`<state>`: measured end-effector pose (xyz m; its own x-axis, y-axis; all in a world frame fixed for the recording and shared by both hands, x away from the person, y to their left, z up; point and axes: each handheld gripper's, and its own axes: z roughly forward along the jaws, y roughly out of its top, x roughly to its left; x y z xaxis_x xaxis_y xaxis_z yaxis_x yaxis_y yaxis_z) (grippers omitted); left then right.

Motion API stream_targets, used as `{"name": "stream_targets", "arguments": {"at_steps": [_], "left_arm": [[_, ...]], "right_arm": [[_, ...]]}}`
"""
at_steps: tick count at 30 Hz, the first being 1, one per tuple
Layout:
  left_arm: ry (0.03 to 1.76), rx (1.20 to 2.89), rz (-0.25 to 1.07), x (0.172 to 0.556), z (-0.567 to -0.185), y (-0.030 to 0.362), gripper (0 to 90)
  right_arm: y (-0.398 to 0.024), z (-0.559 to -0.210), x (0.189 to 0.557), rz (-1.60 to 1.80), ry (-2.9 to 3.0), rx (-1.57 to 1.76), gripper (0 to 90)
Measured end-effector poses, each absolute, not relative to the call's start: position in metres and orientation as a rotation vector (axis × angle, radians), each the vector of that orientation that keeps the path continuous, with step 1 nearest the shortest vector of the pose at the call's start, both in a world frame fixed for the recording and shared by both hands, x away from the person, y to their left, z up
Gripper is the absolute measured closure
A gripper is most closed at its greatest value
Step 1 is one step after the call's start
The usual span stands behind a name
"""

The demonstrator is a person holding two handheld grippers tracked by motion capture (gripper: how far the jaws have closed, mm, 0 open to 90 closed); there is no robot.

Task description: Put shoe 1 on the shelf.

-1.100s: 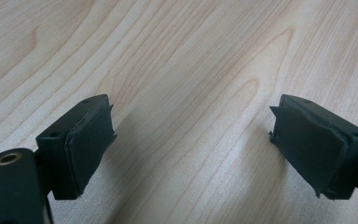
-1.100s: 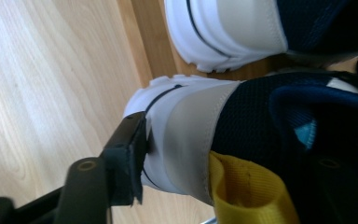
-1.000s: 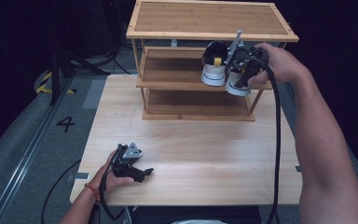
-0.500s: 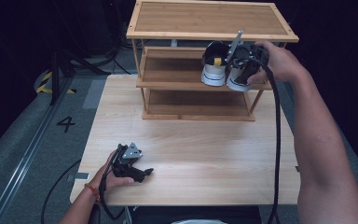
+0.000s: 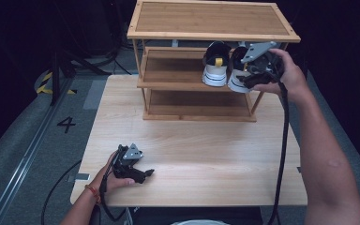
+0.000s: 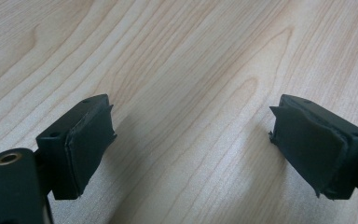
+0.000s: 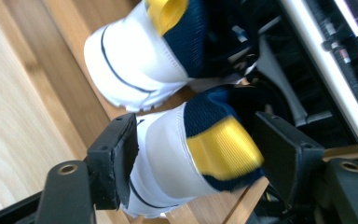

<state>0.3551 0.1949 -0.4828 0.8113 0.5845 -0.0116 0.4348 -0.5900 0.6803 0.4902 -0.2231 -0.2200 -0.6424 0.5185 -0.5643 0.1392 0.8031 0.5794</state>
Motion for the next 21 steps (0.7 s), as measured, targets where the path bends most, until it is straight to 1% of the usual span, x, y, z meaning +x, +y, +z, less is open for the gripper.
{"name": "stream_targets", "arguments": {"at_steps": [2, 4, 7, 11, 15, 21], "left_arm": [[0.746, 2.293, 0.278, 0.355, -0.483, 0.195, 12.7], [0.746, 2.293, 0.277, 0.355, -0.483, 0.195, 12.7], [0.747, 2.293, 0.277, 0.355, -0.483, 0.195, 12.7], [0.746, 2.294, 0.277, 0.355, -0.483, 0.195, 12.7], [0.747, 2.292, 0.275, 0.355, -0.483, 0.195, 12.7], [0.745, 2.293, 0.274, 0.355, -0.483, 0.195, 12.7]], "right_arm": [[-0.231, -0.218, 0.483, 0.726, 2.177, 0.524, 33.3], [-0.239, -0.218, 0.477, 0.808, 2.142, 0.565, 33.1], [-0.248, -0.226, 0.47, 0.868, 2.127, 0.656, 30.2], [-0.249, -0.237, 0.465, 0.885, 2.089, 0.722, 26.8], [-0.254, -0.257, 0.473, 0.985, 2.063, 0.912, 24.7], [-0.251, -0.267, 0.485, 1.077, 2.037, 1.025, 22.3]]}}
